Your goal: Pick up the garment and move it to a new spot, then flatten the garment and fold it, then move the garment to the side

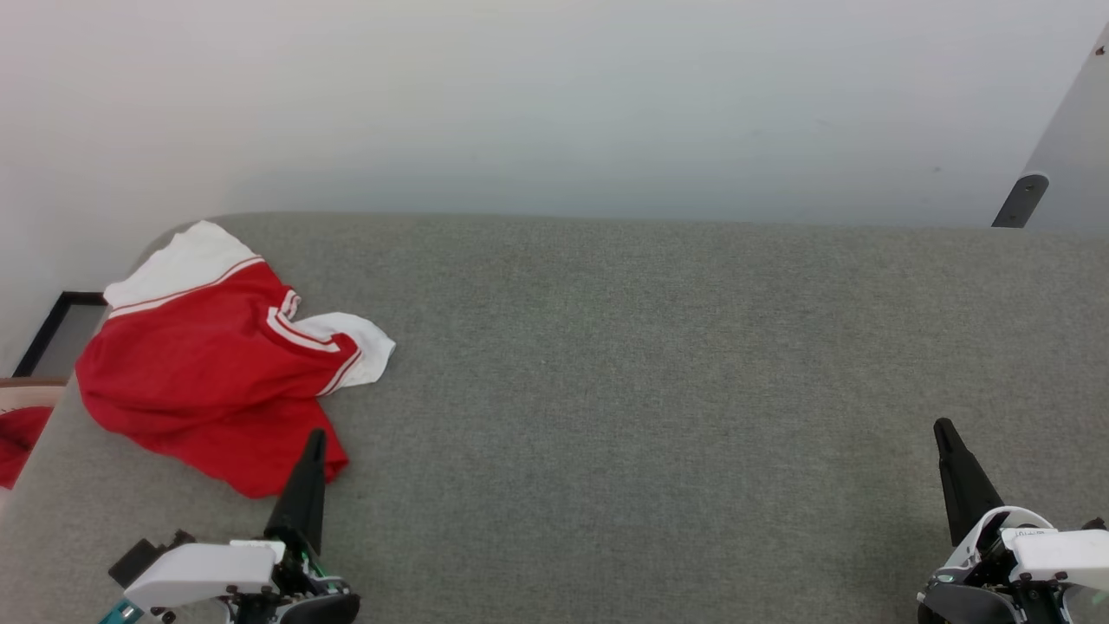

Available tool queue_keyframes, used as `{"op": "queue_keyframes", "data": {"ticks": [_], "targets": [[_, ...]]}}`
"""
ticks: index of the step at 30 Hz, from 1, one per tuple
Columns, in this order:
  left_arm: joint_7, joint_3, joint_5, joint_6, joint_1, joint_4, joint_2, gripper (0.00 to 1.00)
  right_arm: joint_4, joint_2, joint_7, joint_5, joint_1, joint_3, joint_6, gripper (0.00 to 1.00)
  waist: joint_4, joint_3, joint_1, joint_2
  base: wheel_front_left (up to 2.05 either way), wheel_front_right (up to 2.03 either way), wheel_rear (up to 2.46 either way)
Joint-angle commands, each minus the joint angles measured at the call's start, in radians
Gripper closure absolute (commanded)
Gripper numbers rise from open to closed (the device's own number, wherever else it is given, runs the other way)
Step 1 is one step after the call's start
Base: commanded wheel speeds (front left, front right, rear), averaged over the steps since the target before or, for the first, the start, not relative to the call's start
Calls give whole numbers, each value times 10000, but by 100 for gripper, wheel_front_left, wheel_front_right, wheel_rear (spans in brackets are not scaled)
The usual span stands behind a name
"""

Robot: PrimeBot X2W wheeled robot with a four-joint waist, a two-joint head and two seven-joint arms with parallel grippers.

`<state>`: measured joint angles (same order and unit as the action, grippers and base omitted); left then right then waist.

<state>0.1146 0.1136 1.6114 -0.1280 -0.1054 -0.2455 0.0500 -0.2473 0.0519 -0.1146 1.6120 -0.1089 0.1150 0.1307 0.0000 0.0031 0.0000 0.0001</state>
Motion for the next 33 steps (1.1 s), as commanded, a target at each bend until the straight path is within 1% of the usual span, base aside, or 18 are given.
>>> {"op": "queue_keyframes", "data": {"ticks": [1,4,5,11,15,18,25,33], "targets": [[18,17,33,-55,-95,-2,-5,100,7,-38,0,22,-32,-31,0,100,0,0,0,-1,0,0,0],[18,17,33,-55,-95,-2,-5,100,7,-38,0,22,-32,-31,0,100,0,0,0,-1,0,0,0],[-2,3,-2,0,-1,-2,1,0,-1,0,0,0,-2,2,0,0,0,0,0,-1,0,0,0],[-76,-17,-75,6,242,-278,-44,0,-316,-26,31,-11,153,2,-6,0,2,1,0,-1,0,0,0],[-229,-52,-298,4,182,-213,63,0,-339,21,118,-137,13,-47,-5,0,7,2,0,-1,0,0,0],[-421,-144,-631,3,131,-198,193,0,-366,143,277,-474,-95,-170,-5,0,11,5,0,-1,0,0,0],[-821,-378,-1853,63,25,-235,492,0,-463,444,720,-1472,-316,-591,-4,0,27,6,0,-1,0,0,0],[-1165,-464,-3628,164,23,-96,621,0,-570,836,1146,-3148,-551,-1108,-3,0,44,0,0,-1,0,0,0]]}}
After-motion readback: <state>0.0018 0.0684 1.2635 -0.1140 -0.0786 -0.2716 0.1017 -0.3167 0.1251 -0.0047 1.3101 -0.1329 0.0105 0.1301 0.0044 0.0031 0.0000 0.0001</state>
